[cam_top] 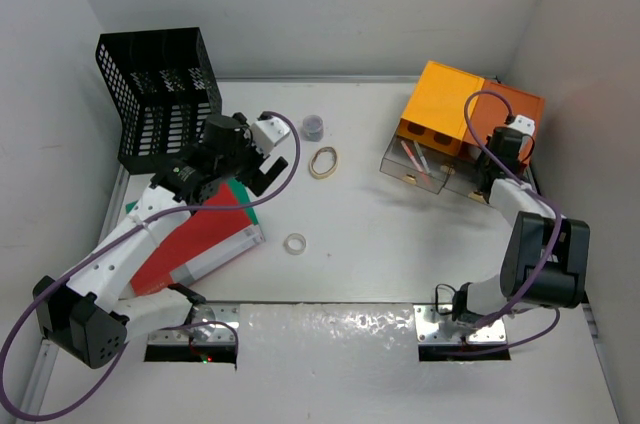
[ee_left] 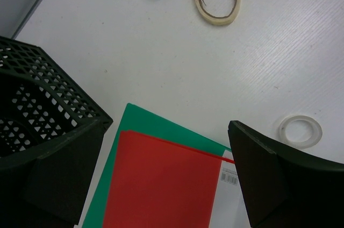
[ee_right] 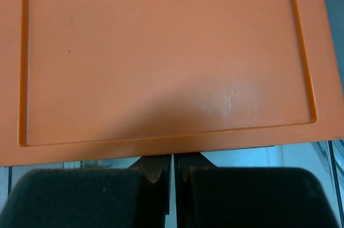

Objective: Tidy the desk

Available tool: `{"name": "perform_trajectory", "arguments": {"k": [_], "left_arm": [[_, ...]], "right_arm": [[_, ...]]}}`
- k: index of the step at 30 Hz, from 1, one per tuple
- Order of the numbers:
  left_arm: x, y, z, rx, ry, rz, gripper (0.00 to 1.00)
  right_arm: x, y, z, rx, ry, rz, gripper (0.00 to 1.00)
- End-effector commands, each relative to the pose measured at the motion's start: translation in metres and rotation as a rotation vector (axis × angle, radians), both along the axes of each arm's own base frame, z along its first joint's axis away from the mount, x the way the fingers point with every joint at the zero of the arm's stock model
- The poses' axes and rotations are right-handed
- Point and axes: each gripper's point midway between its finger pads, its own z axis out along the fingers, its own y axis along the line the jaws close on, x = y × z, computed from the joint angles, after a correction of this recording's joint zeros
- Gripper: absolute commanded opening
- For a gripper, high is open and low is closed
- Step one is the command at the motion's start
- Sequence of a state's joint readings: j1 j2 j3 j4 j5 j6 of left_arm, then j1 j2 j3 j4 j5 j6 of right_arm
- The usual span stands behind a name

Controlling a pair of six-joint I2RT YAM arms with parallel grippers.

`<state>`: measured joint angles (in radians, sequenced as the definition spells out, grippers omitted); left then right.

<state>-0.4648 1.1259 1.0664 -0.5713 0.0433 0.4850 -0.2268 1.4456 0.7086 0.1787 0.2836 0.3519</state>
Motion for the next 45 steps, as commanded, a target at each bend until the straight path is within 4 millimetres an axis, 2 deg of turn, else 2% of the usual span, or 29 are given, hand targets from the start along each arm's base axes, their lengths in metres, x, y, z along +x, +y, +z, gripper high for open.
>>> {"name": "perform_trajectory", "arguments": {"k": [1, 5, 8, 9, 11, 15, 16, 18, 21, 22, 23, 24, 25, 26, 27, 28, 29, 30, 31, 32, 33, 34, 35, 38, 39, 40, 41, 42, 45], "left_arm": [[0.005, -0.002, 0.025, -0.029, -0.058, 0.008, 1.0], [0.004, -0.003, 0.023, -0.033, -0.048, 0.005, 1.0], [0.003, -0.005, 0.018, -0.032, -0.026, -0.006, 1.0], [0.002, -0.006, 0.016, -0.033, -0.014, -0.007, 0.99], [0.002, -0.007, 0.015, -0.034, -0.005, -0.007, 0.99], [-0.001, -0.005, 0.011, -0.029, 0.019, 0.002, 1.0], [-0.001, -0.004, 0.011, -0.027, 0.02, 0.007, 1.0], [-0.001, 0.0, 0.008, -0.011, 0.017, 0.021, 1.0], [0.001, 0.014, -0.001, 0.02, 0.016, 0.086, 1.0], [0.004, 0.026, -0.006, 0.019, 0.028, 0.127, 1.0], [0.007, 0.036, -0.008, 0.01, 0.035, 0.156, 1.0], [0.006, 0.036, -0.01, -0.041, 0.057, 0.142, 1.0], [0.008, 0.046, -0.012, -0.073, 0.074, 0.154, 1.0], [0.013, 0.067, -0.016, -0.12, 0.097, 0.197, 1.0], [0.015, 0.078, -0.017, -0.127, 0.1, 0.224, 1.0], [0.016, 0.095, -0.021, -0.129, 0.107, 0.273, 1.0], [0.016, 0.101, -0.022, -0.133, 0.103, 0.294, 1.0], [0.015, 0.106, -0.024, -0.139, 0.102, 0.315, 1.0], [0.015, 0.114, -0.028, -0.146, 0.098, 0.343, 1.0], [0.014, 0.114, -0.027, -0.16, 0.086, 0.353, 1.0], [0.014, 0.125, -0.029, -0.161, 0.069, 0.395, 1.0], [0.014, 0.126, -0.031, -0.164, 0.064, 0.408, 1.0], [0.013, 0.127, -0.032, -0.167, 0.059, 0.414, 1.0], [0.014, 0.132, -0.034, -0.156, 0.043, 0.435, 1.0], [0.014, 0.132, -0.035, -0.153, 0.044, 0.435, 1.0], [0.013, 0.131, -0.037, -0.158, 0.049, 0.43, 1.0], [0.013, 0.129, -0.037, -0.163, 0.052, 0.423, 1.0], [0.013, 0.129, -0.039, -0.164, 0.057, 0.419, 0.99], [0.015, 0.128, -0.042, -0.169, 0.067, 0.42, 0.99]], "right_arm": [[0.017, -0.004, 0.04, -0.029, -0.138, -0.004, 0.0], [0.002, -0.011, 0.061, -0.058, -0.105, -0.057, 0.0], [-0.001, -0.008, 0.088, -0.068, -0.135, -0.036, 0.17], [-0.002, -0.007, 0.103, -0.06, -0.142, -0.035, 0.26], [-0.001, 0.001, 0.116, -0.033, -0.139, -0.002, 0.33], [0.001, 0.025, 0.152, 0.067, -0.126, 0.095, 0.6], [0.002, 0.035, 0.159, 0.092, -0.132, 0.131, 0.63], [0.007, 0.066, 0.176, 0.155, -0.17, 0.251, 0.68], [0.007, 0.132, 0.208, 0.109, -0.225, 0.469, 0.8], [0.003, 0.178, 0.214, 0.106, -0.236, 0.601, 0.87], [0.002, 0.198, 0.216, 0.103, -0.245, 0.664, 0.9], [0.002, 0.224, 0.219, 0.114, -0.27, 0.769, 0.9], [-0.004, 0.257, 0.216, 0.136, -0.273, 0.88, 0.88], [0.002, 0.279, 0.206, 0.137, -0.254, 0.965, 0.8], [-0.002, 0.305, 0.197, 0.159, -0.226, 1.068, 0.75], [-0.011, 0.338, 0.187, 0.174, -0.188, 1.174, 0.71], [-0.003, 0.362, 0.162, 0.176, -0.1, 1.248, 0.63], [-0.005, 0.38, 0.149, 0.179, -0.048, 1.31, 0.59], [-0.013, 0.406, 0.135, 0.158, 0.01, 1.369, 0.56], [-0.002, 0.42, 0.113, 0.101, 0.1, 1.398, 0.55], [0.003, 0.434, 0.113, 0.021, 0.116, 1.395, 0.57], [0.005, 0.439, 0.089, -0.01, 0.172, 1.384, 0.58], [0.016, 0.448, 0.065, -0.037, 0.228, 1.375, 0.61], [0.036, 0.455, 0.039, -0.094, 0.297, 1.331, 0.69], [0.041, 0.453, 0.005, -0.128, 0.371, 1.323, 0.69], [0.05, 0.45, 0.0, -0.18, 0.384, 1.314, 0.69], [0.052, 0.448, -0.014, -0.207, 0.416, 1.328, 0.69], [0.051, 0.447, -0.038, -0.219, 0.469, 1.335, 0.68], [0.048, 0.443, -0.064, -0.23, 0.52, 1.349, 0.68]]}}
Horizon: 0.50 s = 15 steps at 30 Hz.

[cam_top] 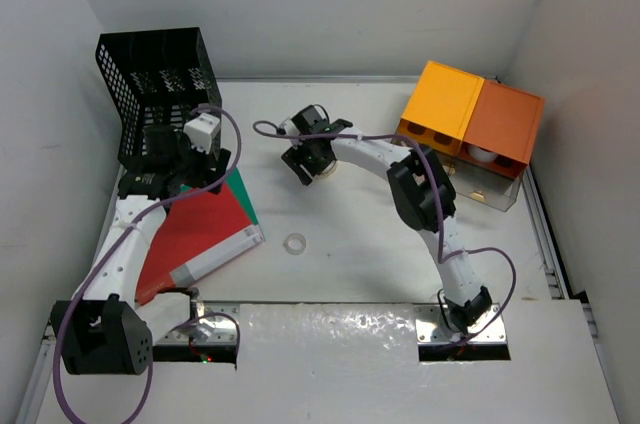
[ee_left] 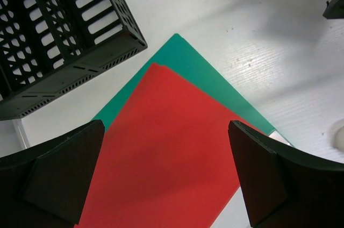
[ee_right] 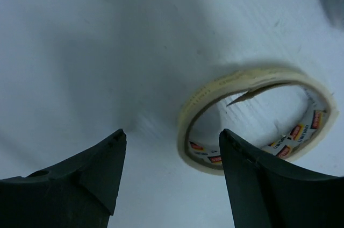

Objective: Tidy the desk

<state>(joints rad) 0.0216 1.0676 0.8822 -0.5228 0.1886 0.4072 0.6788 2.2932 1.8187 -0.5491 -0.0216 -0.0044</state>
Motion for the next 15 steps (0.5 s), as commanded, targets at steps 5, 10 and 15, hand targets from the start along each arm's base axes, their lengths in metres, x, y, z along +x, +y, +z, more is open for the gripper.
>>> {"name": "perform_trajectory", "arguments": {"k": [5, 10, 15], "left_arm": [[0.012, -0.002, 0.003, -0.036, -0.033, 0.001, 1.0], [0.011, -0.002, 0.0, -0.035, -0.025, 0.0, 0.99], [0.012, -0.003, 0.001, -0.037, -0.027, -0.004, 1.0]], "right_arm": [[0.004, -0.021, -0.028, -0.091, -0.029, 0.035, 0.61], [-0.005, -0.029, -0.042, -0.114, 0.008, 0.031, 0.21], [-0.034, -0.006, 0.002, -0.025, -0.008, 0.112, 0.0]]}}
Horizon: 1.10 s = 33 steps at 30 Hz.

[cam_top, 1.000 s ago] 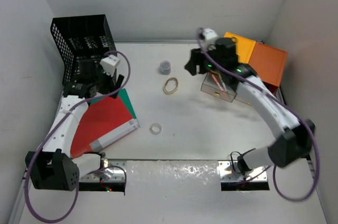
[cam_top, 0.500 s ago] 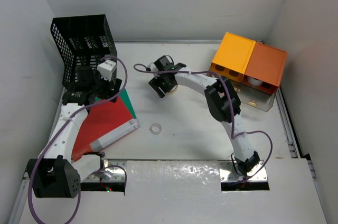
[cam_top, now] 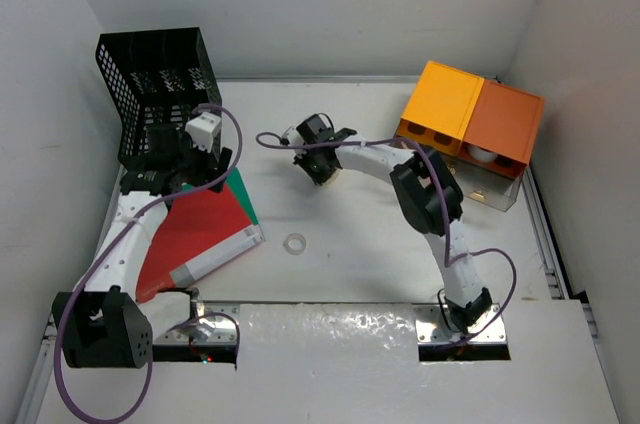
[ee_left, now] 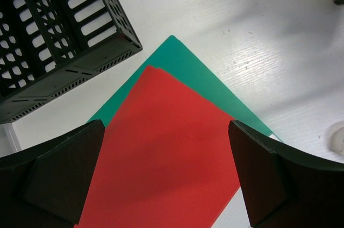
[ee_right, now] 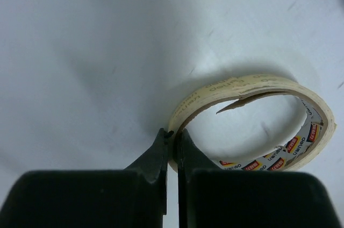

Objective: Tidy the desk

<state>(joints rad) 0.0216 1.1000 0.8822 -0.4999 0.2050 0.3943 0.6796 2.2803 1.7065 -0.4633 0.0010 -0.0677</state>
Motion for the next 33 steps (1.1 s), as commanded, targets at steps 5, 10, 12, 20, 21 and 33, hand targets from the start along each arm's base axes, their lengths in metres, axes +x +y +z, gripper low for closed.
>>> {"name": "perform_trajectory", "arguments": {"k": [5, 10, 12, 20, 21, 33], "left_arm": [[0.008, 0.002, 0.003, -0.012, -0.028, 0.008, 1.0], [0.003, 0.004, -0.002, 0.001, -0.022, 0.011, 1.0], [0.002, 0.004, 0.0, 0.005, -0.034, 0.012, 1.0], [-0.001, -0.002, 0.006, -0.012, -0.058, -0.023, 1.0], [-0.001, -0.003, 0.006, -0.015, -0.059, -0.031, 1.0], [-0.001, -0.005, 0.009, -0.013, -0.068, -0.043, 1.0]], "right_arm": [[-0.068, 0.039, 0.187, 0.389, -0.148, 0.14, 0.0], [-0.064, -0.026, 0.27, 0.393, -0.371, -0.093, 0.0], [-0.052, -0.087, 0.284, 0.263, -0.463, -0.288, 0.0], [-0.049, -0.282, 0.224, 0.168, -0.38, -0.859, 0.0], [-0.051, -0.292, 0.21, 0.185, -0.379, -0.907, 0.0], [-0.071, -0.359, 0.145, 0.182, -0.361, -1.178, 0.0]]}}
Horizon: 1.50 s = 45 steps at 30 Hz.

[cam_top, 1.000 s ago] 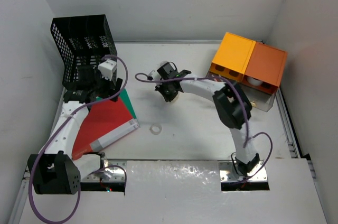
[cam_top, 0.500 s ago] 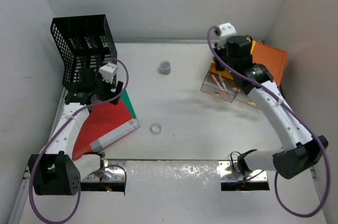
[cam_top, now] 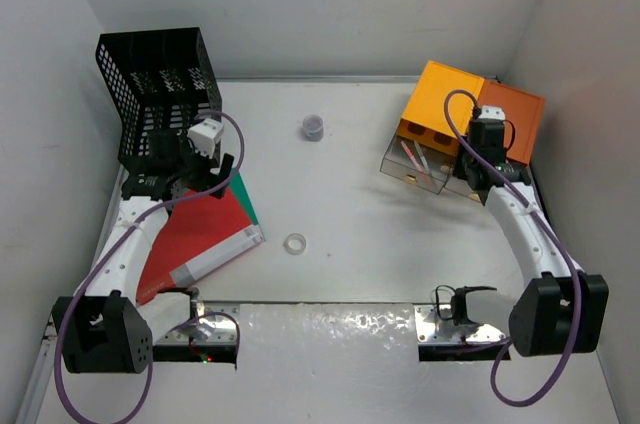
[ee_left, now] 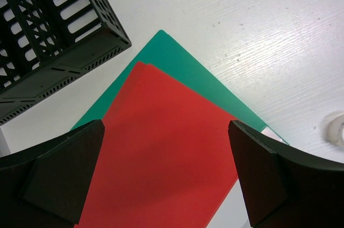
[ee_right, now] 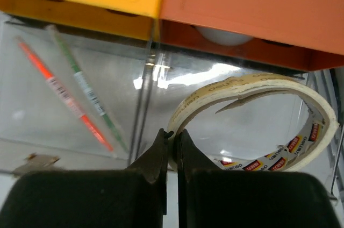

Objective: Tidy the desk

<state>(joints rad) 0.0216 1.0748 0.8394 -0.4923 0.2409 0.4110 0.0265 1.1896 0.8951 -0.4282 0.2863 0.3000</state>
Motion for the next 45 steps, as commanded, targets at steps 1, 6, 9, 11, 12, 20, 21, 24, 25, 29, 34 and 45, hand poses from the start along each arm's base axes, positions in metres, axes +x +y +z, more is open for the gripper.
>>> {"name": "perform_trajectory", "arguments": {"k": [1, 6, 9, 11, 12, 20, 21, 24, 25, 29, 34, 45], "left_arm": [[0.006, 0.002, 0.017, -0.001, -0.073, -0.005, 1.0], [0.007, 0.001, 0.014, -0.005, -0.069, -0.008, 1.0], [0.008, 0.001, 0.012, -0.003, -0.06, -0.01, 0.99], [0.008, 0.001, 0.012, -0.004, -0.061, -0.009, 1.0], [0.008, 0.001, 0.014, -0.004, -0.064, -0.009, 1.0], [0.008, 0.005, 0.018, 0.015, -0.081, 0.004, 1.0], [0.008, 0.005, 0.02, 0.015, -0.085, 0.004, 1.0], [0.008, 0.006, 0.023, 0.019, -0.094, 0.007, 0.99], [0.008, 0.006, 0.023, 0.02, -0.096, 0.008, 1.0], [0.009, 0.005, 0.025, 0.015, -0.097, 0.004, 1.0], [0.008, 0.004, 0.021, 0.012, -0.085, -0.004, 0.99], [0.007, 0.003, 0.017, 0.008, -0.065, -0.003, 1.0]], "right_arm": [[0.008, -0.018, -0.011, 0.061, -0.056, -0.098, 0.0], [0.011, -0.023, -0.025, 0.15, -0.081, -0.163, 0.0], [0.017, -0.025, -0.021, 0.165, -0.118, -0.183, 0.0], [0.022, -0.024, -0.022, 0.165, -0.103, -0.178, 0.0], [0.026, -0.024, -0.017, 0.169, -0.099, -0.171, 0.0], [0.035, -0.013, -0.029, 0.248, -0.076, -0.16, 0.02], [0.035, -0.014, -0.03, 0.249, -0.072, -0.164, 0.02], [0.033, -0.014, -0.035, 0.238, -0.057, -0.154, 0.29], [0.033, -0.014, -0.035, 0.238, -0.053, -0.147, 0.38], [0.038, -0.008, -0.023, 0.225, -0.045, -0.065, 0.5], [0.044, -0.008, 0.019, 0.174, -0.103, 0.006, 0.61], [0.039, 0.102, 0.168, 0.02, -0.488, 0.486, 0.69]]}}
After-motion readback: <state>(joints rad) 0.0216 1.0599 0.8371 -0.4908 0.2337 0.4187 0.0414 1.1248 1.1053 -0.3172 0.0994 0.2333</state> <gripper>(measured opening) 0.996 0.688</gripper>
